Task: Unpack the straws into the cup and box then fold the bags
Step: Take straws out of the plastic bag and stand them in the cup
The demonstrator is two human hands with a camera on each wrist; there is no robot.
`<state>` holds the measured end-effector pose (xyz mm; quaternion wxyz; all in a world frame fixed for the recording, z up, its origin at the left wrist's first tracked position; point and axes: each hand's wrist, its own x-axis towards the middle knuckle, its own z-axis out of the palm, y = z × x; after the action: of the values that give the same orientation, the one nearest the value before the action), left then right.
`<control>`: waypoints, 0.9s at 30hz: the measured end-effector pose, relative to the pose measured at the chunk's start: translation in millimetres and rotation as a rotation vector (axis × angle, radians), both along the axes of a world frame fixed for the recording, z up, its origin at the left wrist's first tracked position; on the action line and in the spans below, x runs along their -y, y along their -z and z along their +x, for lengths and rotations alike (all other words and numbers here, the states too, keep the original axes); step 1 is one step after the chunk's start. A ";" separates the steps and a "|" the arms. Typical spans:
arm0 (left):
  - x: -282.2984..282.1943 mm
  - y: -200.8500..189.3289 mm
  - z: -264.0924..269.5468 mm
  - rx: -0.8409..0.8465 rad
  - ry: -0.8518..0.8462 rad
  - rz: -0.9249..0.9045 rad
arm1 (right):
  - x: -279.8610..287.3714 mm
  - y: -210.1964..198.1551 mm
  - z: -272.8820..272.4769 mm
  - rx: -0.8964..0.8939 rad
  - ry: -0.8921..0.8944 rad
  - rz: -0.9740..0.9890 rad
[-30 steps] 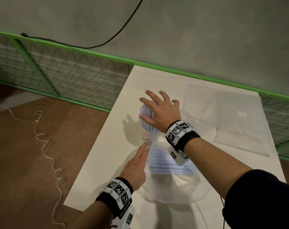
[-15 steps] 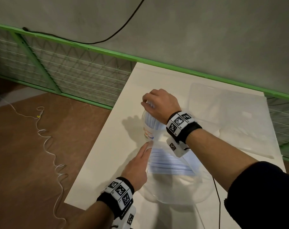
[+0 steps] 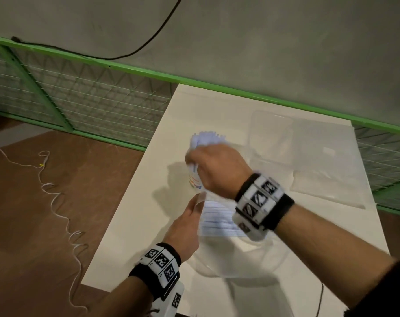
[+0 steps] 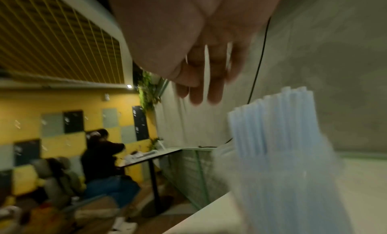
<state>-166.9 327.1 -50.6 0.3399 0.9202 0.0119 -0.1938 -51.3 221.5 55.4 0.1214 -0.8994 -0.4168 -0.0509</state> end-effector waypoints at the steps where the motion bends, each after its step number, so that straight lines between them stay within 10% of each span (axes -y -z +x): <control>1: 2.0 0.7 0.3 -0.017 -0.010 0.009 | 7.4 5.6 -19.5 -0.065 -0.031 0.016; 7: 13.4 12.8 -0.8 0.060 0.079 -0.106 | 65.6 98.1 -98.4 -0.441 0.207 -0.218; 12: 23.5 19.1 -1.2 0.118 0.085 -0.115 | 101.0 157.9 -111.8 -0.383 0.434 -0.385; 27: 21.8 28.4 -10.0 0.159 0.034 -0.117 | 101.2 165.3 -108.6 -0.324 0.498 -0.375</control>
<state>-176.9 305.4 -79.1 0.3898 0.9113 -0.0421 -0.1260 -159.9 120.3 -109.9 0.0026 -0.9765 -0.1619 0.1420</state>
